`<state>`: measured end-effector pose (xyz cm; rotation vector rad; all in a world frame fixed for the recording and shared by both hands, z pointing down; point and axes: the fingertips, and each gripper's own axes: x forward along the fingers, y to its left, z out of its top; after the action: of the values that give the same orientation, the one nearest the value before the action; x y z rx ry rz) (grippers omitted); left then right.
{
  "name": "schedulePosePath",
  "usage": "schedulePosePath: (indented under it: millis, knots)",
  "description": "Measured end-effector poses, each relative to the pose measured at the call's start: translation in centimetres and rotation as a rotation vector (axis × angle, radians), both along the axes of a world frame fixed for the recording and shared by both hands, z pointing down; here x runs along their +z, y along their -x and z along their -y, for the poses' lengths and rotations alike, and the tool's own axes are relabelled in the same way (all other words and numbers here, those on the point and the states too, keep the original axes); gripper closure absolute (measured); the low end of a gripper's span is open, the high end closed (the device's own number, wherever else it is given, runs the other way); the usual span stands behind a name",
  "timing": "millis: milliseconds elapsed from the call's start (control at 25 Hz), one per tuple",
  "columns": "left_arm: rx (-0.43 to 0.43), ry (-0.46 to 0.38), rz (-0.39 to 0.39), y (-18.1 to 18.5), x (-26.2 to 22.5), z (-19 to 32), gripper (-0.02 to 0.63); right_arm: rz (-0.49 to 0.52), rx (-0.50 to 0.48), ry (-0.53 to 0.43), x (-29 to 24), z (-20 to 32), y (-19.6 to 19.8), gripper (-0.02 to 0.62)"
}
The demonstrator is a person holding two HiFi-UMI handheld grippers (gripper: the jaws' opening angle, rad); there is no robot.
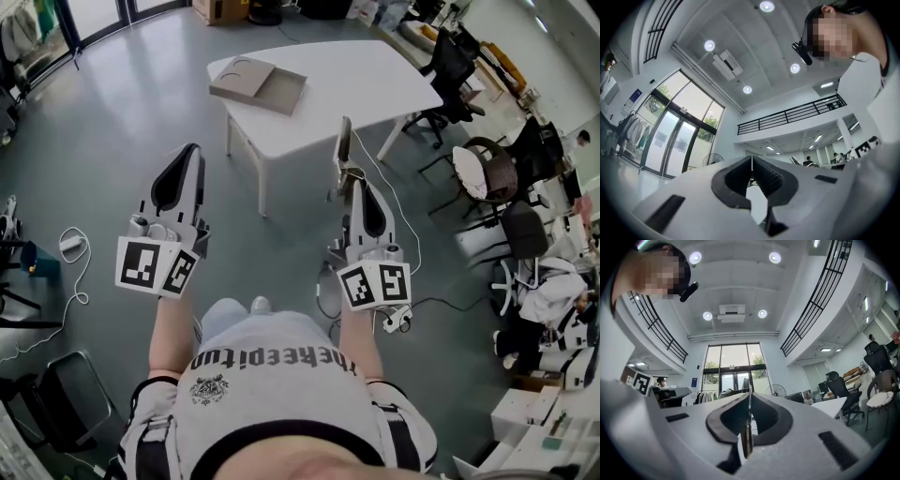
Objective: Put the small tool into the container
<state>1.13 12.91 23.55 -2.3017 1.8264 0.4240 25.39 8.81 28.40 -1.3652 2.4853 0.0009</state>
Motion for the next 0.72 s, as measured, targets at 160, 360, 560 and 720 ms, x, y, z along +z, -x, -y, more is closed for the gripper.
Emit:
schedulePosePath:
  millis: [160,360,560,720]
  knots:
    - [-0.044,0.037,-0.014,3.1,1.4,2.2,0.594,-0.007,-0.017,0.026,1.0,3.0,2.5,0.589]
    - [-0.034,0.052,-0.046,6.8,2.8,5.6,0.594,-0.021,-0.009,0.052,2.1,6.3,5.9,0.589]
    - [0.019,0.068,-0.037,10.7,3.3,11.0,0.594,-0.025,0.043,0.054,2.1,10.5,9.7,0.589]
    - [0.065,0.053,-0.03,12.7,2.2,15.7,0.594,-0.023,0.09,0.054,1.6,13.8,11.5,0.589]
